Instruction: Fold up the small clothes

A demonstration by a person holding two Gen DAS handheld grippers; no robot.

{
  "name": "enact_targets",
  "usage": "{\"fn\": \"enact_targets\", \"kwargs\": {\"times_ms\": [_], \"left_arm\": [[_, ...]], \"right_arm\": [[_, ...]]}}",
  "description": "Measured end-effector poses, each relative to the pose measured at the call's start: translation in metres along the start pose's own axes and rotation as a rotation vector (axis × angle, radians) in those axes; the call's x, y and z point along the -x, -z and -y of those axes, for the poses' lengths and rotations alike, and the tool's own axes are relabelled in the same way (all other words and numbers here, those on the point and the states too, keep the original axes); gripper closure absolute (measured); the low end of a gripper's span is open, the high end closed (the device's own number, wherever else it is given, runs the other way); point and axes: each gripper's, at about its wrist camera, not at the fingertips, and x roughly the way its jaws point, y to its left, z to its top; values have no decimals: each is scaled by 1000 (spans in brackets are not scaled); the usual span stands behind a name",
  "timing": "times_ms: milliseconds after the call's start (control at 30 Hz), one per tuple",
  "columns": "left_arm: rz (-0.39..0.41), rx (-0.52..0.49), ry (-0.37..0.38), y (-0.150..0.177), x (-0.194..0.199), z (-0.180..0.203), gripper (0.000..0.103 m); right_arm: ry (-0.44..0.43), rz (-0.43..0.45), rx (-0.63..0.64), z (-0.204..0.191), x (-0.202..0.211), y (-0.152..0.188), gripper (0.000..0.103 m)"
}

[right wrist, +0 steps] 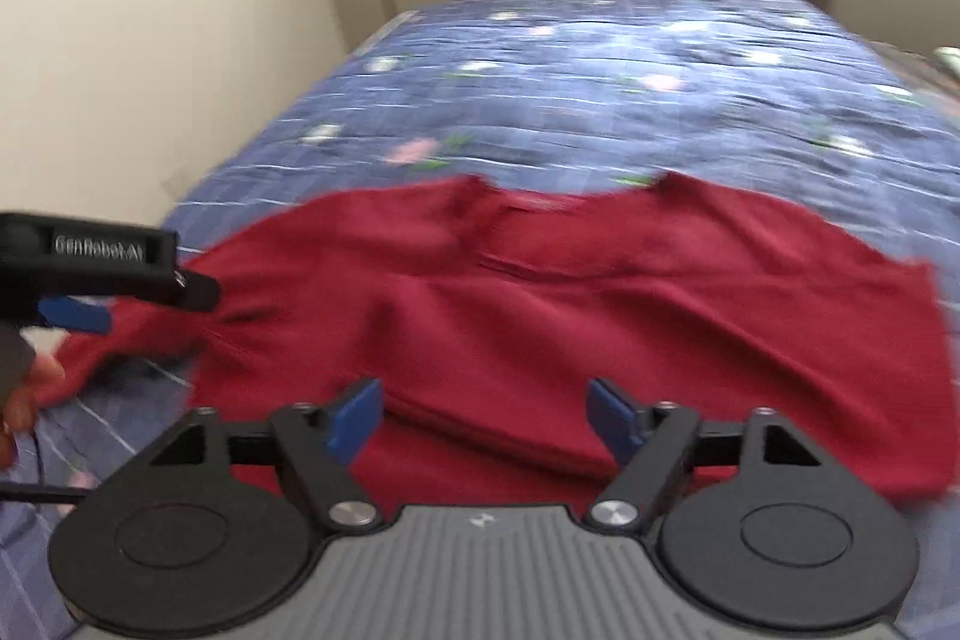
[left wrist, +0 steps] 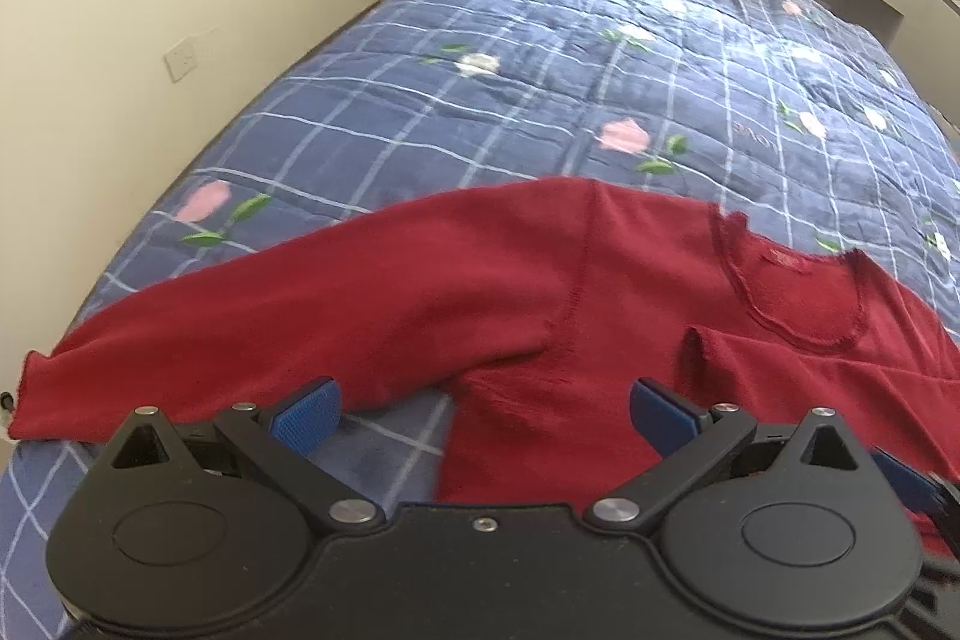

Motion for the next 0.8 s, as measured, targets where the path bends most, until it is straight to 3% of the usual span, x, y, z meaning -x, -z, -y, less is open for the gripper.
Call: {"fn": "enact_targets", "kwargs": {"times_ms": [167,233,367,567,667,800], "left_arm": [[-32,-54,23,11,-21,34,1],[-54,-60,12,13,-28,50,1],[-62,-46,11,15,-34,76,1],[-93,-111,-50,22,-55,106,1],[-154,-141,-116,24,-68,112,1],[-163,-100,-123,27,-71,109,0]], "right_arm": [[266,10,-83,63,36,34,1],[371,-1,-121,88,42,47,0],[500,-29,-173,124,42,62,0],[536,9,-108,144,25,66,0],[506,53,-60,140,21,59,2],[441,98,-16,133,22,54,6]]}}
